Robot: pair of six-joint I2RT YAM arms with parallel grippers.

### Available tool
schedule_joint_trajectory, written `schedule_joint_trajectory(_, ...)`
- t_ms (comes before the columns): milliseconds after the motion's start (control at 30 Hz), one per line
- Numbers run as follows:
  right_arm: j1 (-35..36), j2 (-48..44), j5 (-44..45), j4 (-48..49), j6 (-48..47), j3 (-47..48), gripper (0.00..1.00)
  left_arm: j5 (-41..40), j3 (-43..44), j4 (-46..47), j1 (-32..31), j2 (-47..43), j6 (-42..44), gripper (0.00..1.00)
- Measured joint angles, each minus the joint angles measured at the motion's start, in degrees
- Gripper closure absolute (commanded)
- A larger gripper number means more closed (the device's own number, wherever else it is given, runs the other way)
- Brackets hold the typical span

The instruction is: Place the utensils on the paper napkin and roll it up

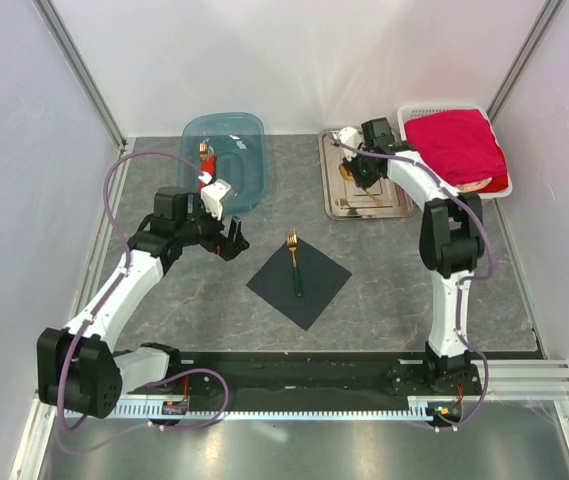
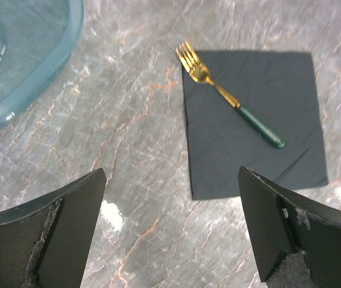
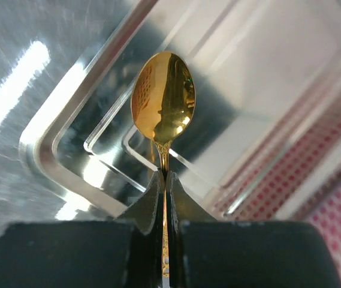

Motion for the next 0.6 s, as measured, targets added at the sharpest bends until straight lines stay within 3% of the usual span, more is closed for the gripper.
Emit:
schedule_joint_trajectory(167, 2.82, -12.90, 4.57, 3.87, 13.42, -9.03, 1.00, 0.04, 0.11, 1.79, 0.22, -1.31, -4.07, 0.00)
schedule_joint_trajectory(300, 9.62, -21.73, 7.98, 5.16, 26.38, -17.73, 1.00, 0.68, 0.04, 2.62, 0.42, -3.15, -7.76, 0.00)
schedule_joint_trajectory(600, 19.39, -26.60, 11.63, 6.69, 49.88, -34.95, 1.00, -0.39, -2.56, 6.86, 0.68, -7.69, -16.70, 0.00)
